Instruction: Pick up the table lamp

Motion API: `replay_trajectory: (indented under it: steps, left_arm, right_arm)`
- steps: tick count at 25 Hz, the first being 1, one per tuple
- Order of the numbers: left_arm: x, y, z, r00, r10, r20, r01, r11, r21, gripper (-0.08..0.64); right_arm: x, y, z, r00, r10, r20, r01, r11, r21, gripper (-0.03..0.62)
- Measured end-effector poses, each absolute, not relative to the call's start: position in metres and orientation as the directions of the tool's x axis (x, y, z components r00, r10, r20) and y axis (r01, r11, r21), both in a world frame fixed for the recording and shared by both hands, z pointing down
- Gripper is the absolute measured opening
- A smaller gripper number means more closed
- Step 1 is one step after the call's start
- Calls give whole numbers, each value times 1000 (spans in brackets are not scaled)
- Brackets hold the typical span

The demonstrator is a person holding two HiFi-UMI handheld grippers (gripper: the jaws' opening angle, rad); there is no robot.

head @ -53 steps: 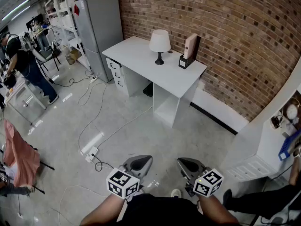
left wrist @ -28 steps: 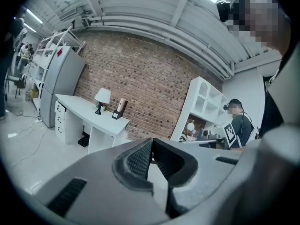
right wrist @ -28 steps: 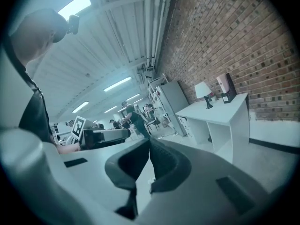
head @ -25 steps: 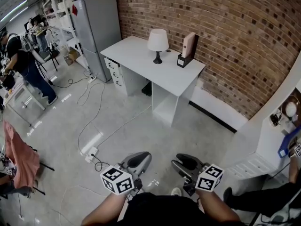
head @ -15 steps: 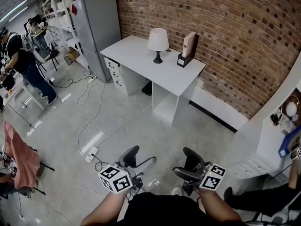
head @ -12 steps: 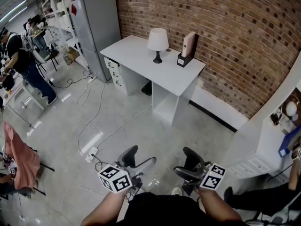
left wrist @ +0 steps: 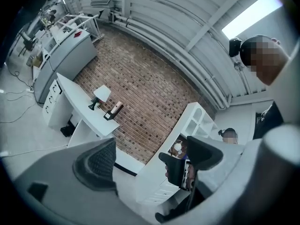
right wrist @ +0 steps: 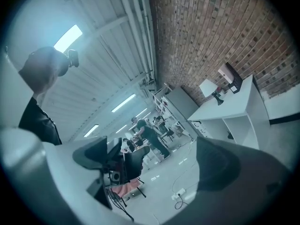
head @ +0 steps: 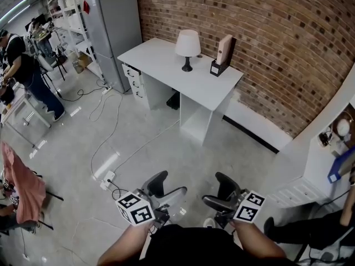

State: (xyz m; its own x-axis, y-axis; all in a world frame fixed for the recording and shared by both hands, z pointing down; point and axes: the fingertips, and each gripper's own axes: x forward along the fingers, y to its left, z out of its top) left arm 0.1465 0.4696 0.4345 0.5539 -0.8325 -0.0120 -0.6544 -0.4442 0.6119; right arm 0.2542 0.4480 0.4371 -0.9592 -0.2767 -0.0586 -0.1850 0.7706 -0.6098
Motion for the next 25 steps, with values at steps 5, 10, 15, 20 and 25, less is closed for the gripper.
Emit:
replay_trajectory:
  steps: [5, 10, 15, 20, 25]
  left_arm:
    - [124, 475, 432, 570, -822, 6, -672, -462, 580, 474]
    - [90, 484, 437, 568, -823, 22, -675, -451, 584, 474]
    - [62, 498, 454, 578, -813, 67, -676, -432, 597, 472]
    - [51, 499, 467, 593, -800, 93, -664, -420, 619, 472]
    - [51, 479, 464, 606, -792, 73, -653, -444, 613, 472]
  right_arm:
    - [224, 460, 432, -964, -260, -63, -171, 779, -603, 584]
    - [190, 475, 436, -964, -256, -70, -164, 781, -602, 570]
    - [160, 490, 445, -963, -261, -65, -165, 764, -624, 560]
    - [147, 488, 448, -962, -266, -55, -172, 753, -635, 548]
    - [141, 467, 450, -960, -275, -58, -173, 742, -648, 535]
